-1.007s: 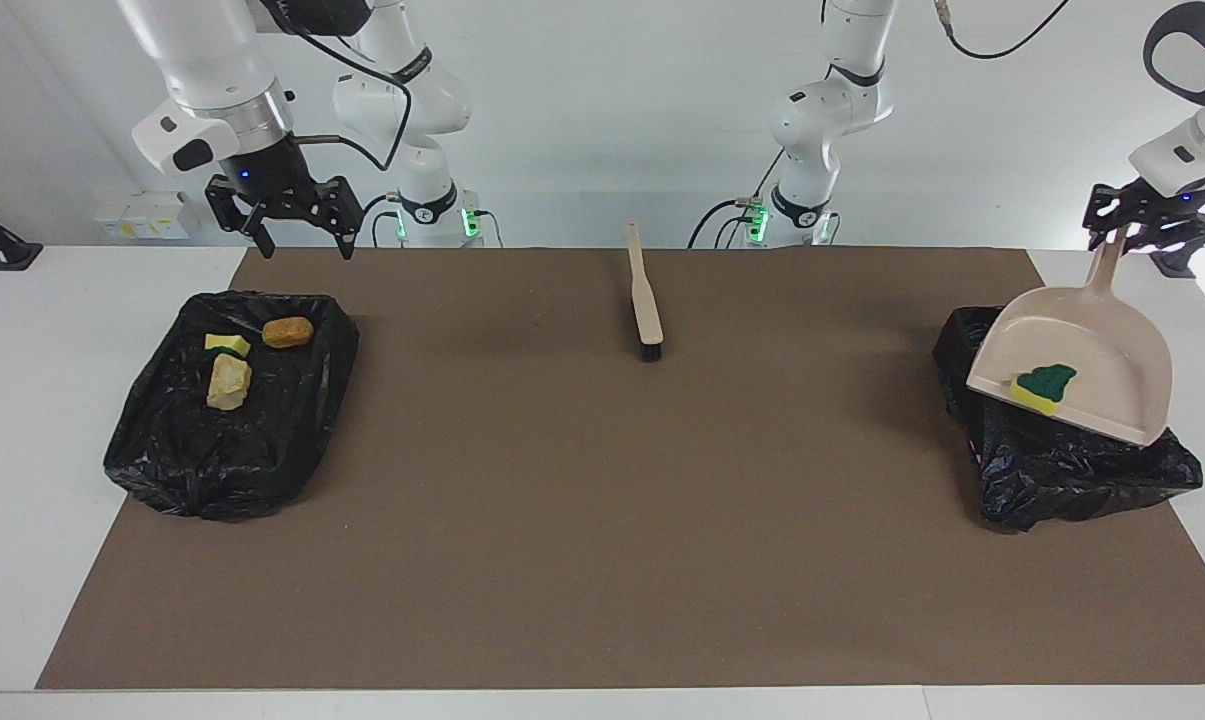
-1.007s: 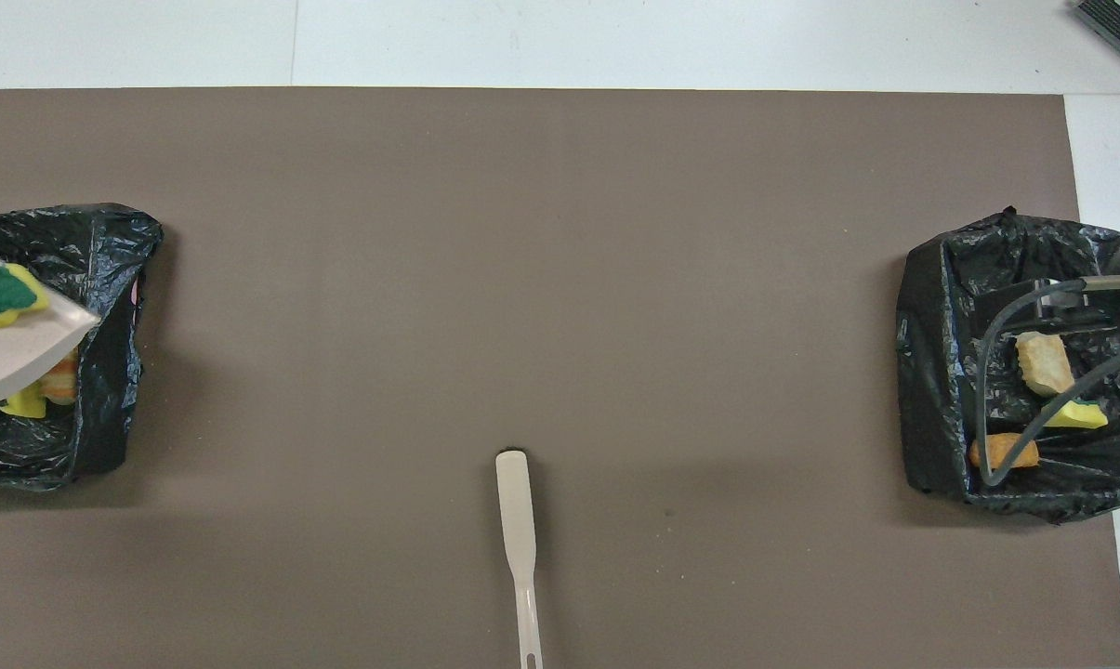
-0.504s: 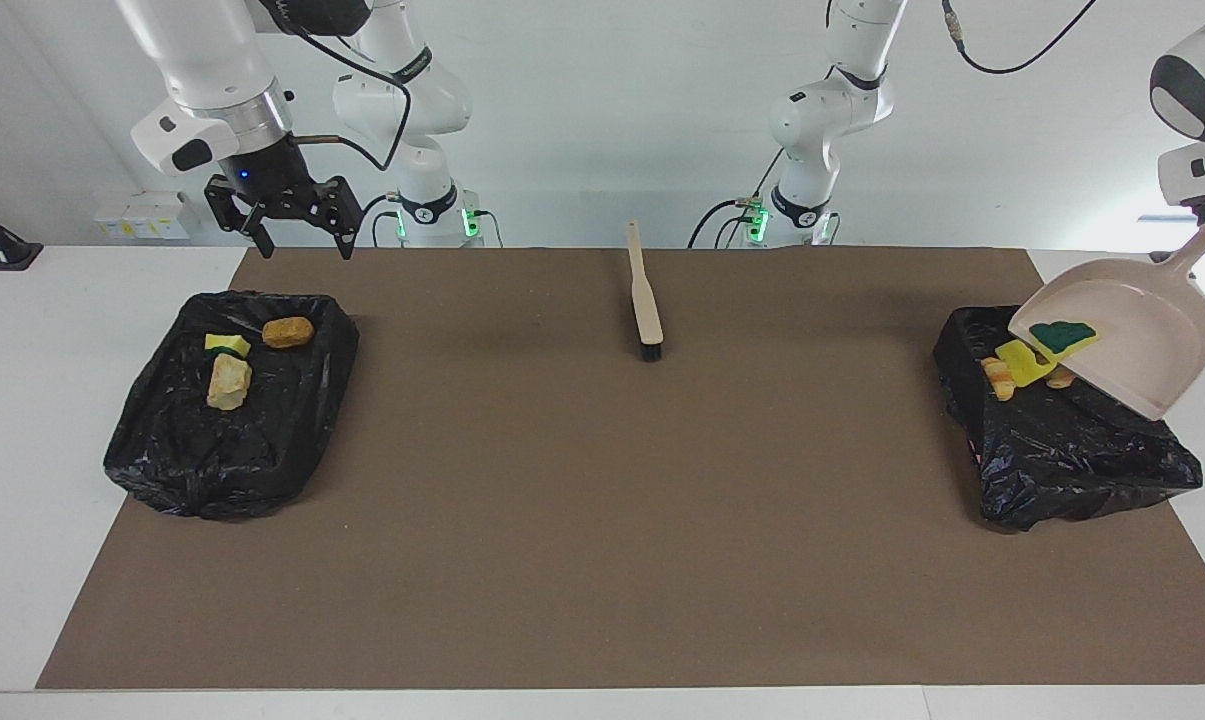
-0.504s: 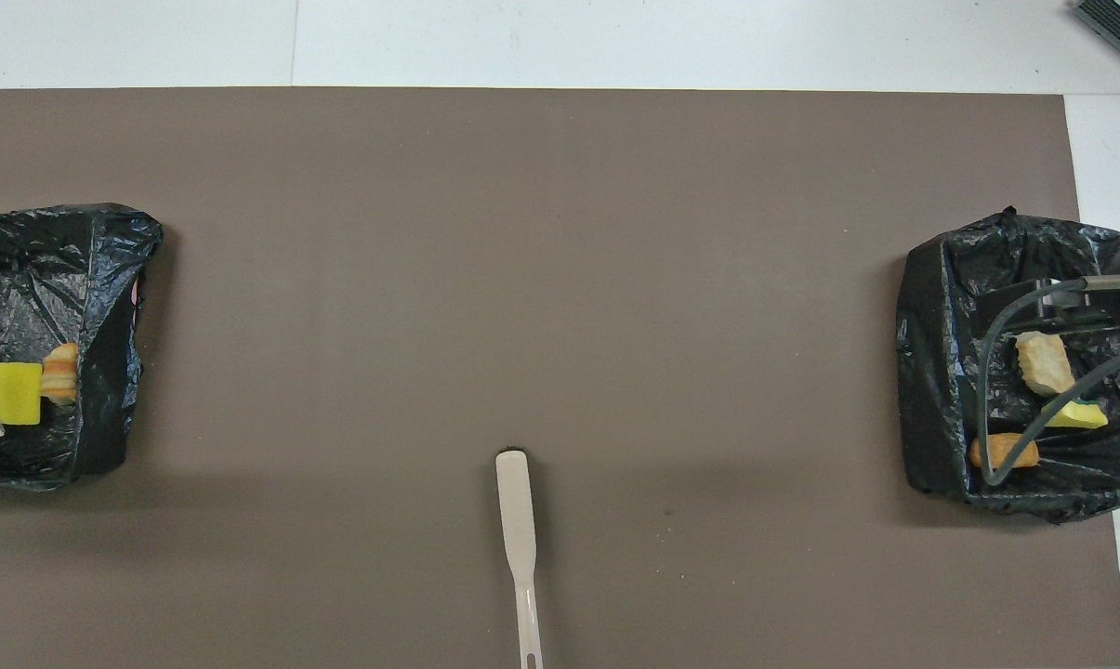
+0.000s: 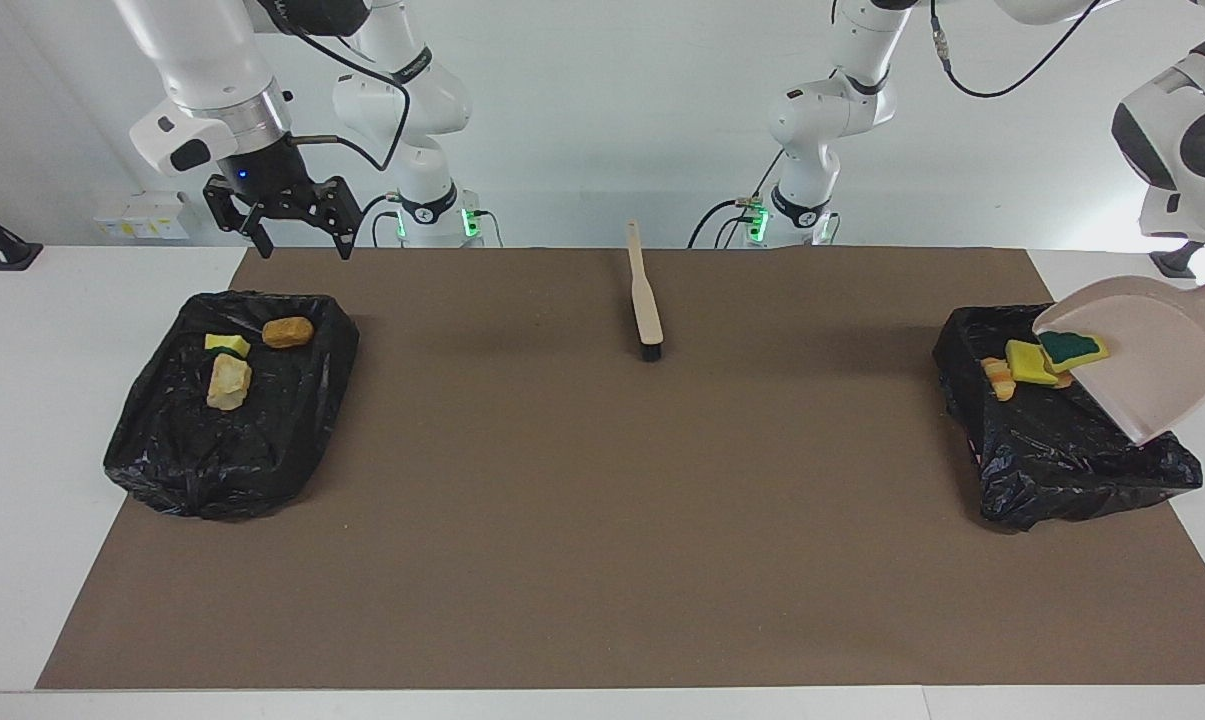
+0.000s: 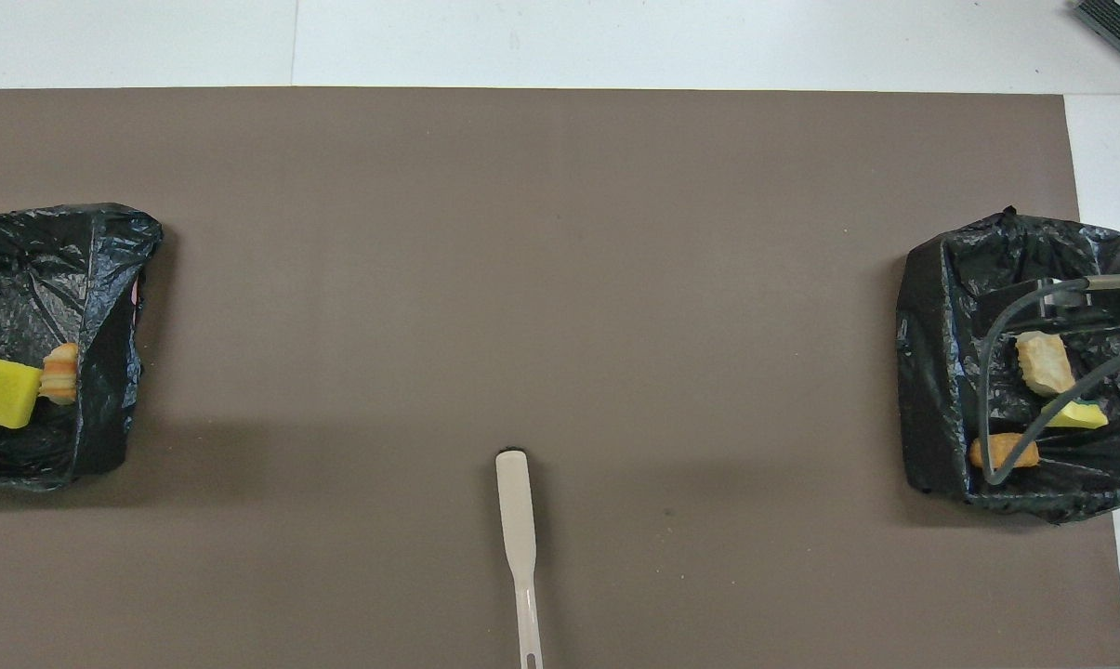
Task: Sweep and dump trash in bin
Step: 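Shake the tilted dustpan over the bag with the left gripper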
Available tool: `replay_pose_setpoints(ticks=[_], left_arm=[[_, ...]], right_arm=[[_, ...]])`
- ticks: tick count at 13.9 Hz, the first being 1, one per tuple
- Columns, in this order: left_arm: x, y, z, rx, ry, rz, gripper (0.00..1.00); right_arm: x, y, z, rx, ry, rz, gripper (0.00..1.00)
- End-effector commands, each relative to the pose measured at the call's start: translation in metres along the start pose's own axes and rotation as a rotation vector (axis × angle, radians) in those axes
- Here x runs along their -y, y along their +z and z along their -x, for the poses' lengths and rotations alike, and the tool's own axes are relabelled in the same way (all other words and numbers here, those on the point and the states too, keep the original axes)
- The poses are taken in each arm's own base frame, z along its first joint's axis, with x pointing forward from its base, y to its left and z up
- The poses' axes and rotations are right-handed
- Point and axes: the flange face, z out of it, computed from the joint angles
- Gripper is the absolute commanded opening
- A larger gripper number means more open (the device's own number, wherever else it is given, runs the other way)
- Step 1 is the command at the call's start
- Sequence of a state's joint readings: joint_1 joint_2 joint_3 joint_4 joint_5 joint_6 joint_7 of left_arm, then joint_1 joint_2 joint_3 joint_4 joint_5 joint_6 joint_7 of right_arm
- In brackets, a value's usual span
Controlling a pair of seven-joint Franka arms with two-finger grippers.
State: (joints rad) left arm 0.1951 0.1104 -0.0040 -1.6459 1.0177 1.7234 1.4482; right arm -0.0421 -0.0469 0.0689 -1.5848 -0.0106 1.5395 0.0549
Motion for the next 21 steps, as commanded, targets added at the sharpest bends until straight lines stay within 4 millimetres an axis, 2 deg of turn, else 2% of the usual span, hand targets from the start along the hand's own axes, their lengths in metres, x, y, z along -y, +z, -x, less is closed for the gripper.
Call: replay_pose_setpoints(ticks=[1, 4, 8, 10, 12, 14, 15, 18, 21], left_arm=[[0.004, -0.033, 0.001, 0.152, 0.050, 0.013, 0.00], [-0.001, -0.048, -0.009, 0.156, 0.041, 0.031, 0.00], [-0.001, -0.066, 0.022, 0.086, 0.143, 0.012, 0.00], [-0.003, -0.084, 0.039, 0.075, 0.148, -0.008, 0.00], [-0.012, -0.097, 0.032, -0.038, 0.125, -0.002, 0.00], [-0.031, -0.116, 0.035, -0.155, -0.006, 0.005, 0.00], [-0.043, -0.131, 0.024, -0.187, -0.068, 0.037, 0.00], [-0.059, -0.146, -0.015, -0.356, -0.156, 0.169, 0.00], [-0.080, -0.202, -0.099, -0.415, -0.267, 0.260, 0.00]], right_arm=[[-0.001, -0.001, 0.007, 0.004, 0.024, -0.016, 1.00], [-0.001, -0.001, 0.007, 0.004, 0.025, -0.016, 1.00], [-0.001, -0.001, 0.007, 0.004, 0.025, -0.016, 1.00], [-0.001, -0.001, 0.007, 0.004, 0.025, -0.016, 1.00], [-0.001, -0.001, 0.007, 0.006, 0.025, -0.016, 1.00], [-0.001, -0.001, 0.007, 0.004, 0.024, -0.016, 1.00], [-0.001, -0.001, 0.007, 0.004, 0.023, -0.016, 1.00], [-0.001, -0.001, 0.007, 0.004, 0.024, -0.016, 1.00], [-0.001, -0.001, 0.007, 0.004, 0.025, -0.016, 1.00]])
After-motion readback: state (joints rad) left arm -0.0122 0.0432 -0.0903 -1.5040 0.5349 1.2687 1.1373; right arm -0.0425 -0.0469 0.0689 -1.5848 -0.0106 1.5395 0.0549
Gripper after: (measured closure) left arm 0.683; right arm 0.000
